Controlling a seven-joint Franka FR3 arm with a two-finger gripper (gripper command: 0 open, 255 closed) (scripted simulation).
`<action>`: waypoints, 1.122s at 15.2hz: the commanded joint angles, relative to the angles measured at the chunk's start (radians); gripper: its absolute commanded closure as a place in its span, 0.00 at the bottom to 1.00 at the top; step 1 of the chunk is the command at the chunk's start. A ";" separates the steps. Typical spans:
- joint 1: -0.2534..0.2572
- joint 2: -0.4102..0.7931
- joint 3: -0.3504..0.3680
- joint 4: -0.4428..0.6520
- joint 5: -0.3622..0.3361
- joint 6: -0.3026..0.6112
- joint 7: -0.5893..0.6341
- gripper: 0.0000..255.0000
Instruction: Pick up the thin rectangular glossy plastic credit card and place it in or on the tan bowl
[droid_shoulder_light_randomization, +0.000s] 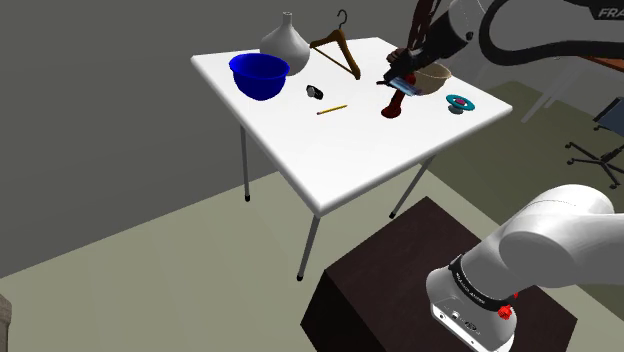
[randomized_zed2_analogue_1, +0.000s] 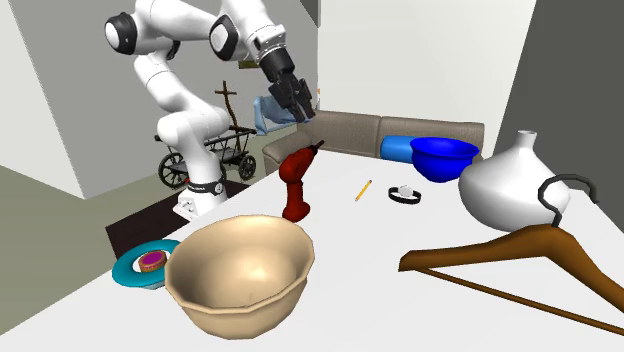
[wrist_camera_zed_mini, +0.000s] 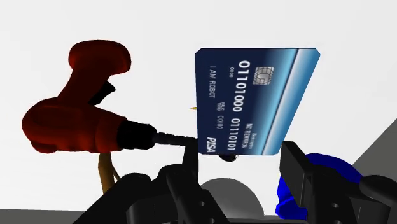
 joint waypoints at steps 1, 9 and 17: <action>-0.008 0.044 -0.052 0.028 -0.007 0.015 -0.054 1.00; 0.006 0.243 -0.259 0.196 0.007 0.040 -0.262 1.00; 0.079 0.470 -0.476 0.433 0.119 0.012 -0.491 1.00</action>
